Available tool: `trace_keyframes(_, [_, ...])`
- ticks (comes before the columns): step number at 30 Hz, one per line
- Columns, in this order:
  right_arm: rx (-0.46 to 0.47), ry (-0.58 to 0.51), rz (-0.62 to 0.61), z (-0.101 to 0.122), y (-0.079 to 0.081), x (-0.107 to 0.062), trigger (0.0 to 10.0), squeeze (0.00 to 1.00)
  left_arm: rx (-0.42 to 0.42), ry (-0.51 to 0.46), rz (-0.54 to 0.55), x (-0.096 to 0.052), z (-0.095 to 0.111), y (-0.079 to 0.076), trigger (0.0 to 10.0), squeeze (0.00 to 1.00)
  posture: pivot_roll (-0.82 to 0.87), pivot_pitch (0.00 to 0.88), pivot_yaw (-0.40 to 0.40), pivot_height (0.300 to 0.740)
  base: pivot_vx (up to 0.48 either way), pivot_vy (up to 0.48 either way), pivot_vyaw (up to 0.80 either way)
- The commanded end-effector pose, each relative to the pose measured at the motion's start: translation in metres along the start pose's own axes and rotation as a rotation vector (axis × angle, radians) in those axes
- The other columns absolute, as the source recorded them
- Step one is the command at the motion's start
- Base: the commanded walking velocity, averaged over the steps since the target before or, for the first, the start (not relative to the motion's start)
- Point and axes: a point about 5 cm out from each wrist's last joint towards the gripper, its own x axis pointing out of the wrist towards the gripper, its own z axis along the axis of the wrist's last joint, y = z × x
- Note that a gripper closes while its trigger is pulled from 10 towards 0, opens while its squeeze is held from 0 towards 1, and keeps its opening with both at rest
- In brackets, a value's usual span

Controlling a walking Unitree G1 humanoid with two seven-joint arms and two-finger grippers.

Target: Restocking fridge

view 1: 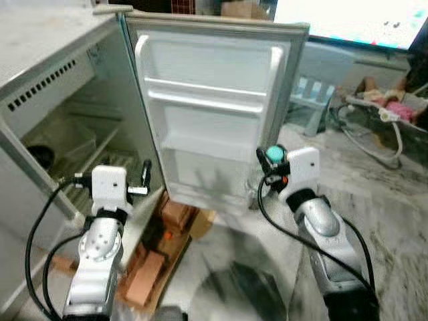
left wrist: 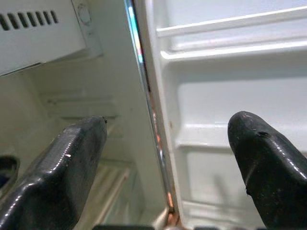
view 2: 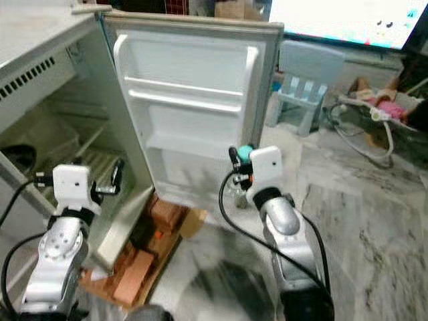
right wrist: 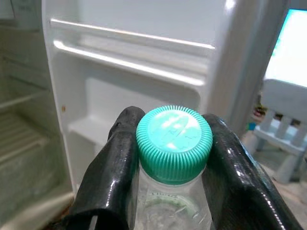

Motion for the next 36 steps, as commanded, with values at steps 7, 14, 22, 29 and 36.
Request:
trace_keyframes(7, [0.003,-0.042,0.035,0.0096,0.0082,0.0041,10.0,0.00,0.011,0.000,0.029,-0.0007,0.0002,0.0067,10.0,0.00,0.11,0.005,-0.022,0.740,0.159,0.106,0.00])
trace_keyframes(14, [0.012,-0.033,0.045,0.0081,0.0103,0.0041,10.0,0.00,0.010,0.001,0.025,-0.0003,0.0003,0.0058,10.0,0.00,0.11,0.006,-0.022,0.740,0.000,0.000,0.00])
trace_keyframes(22, [0.017,-0.022,0.057,0.0062,0.0105,0.0035,10.0,0.00,0.008,0.003,0.045,0.0008,0.0006,0.0070,10.0,0.00,0.11,0.021,-0.026,0.740,0.000,0.000,0.00])
trace_keyframes(29, [0.022,-0.015,0.062,0.0039,0.0125,0.0025,10.0,0.00,0.012,0.009,0.045,-0.0008,-0.0011,0.0069,10.0,0.00,0.11,0.022,-0.025,0.740,0.000,0.000,0.00])
trace_keyframes(36, [0.022,-0.011,0.066,0.0029,0.0128,0.0024,10.0,0.00,0.016,0.009,0.049,0.0006,-0.0005,0.0073,10.0,0.00,0.11,0.023,-0.024,0.704,0.000,0.000,0.00])
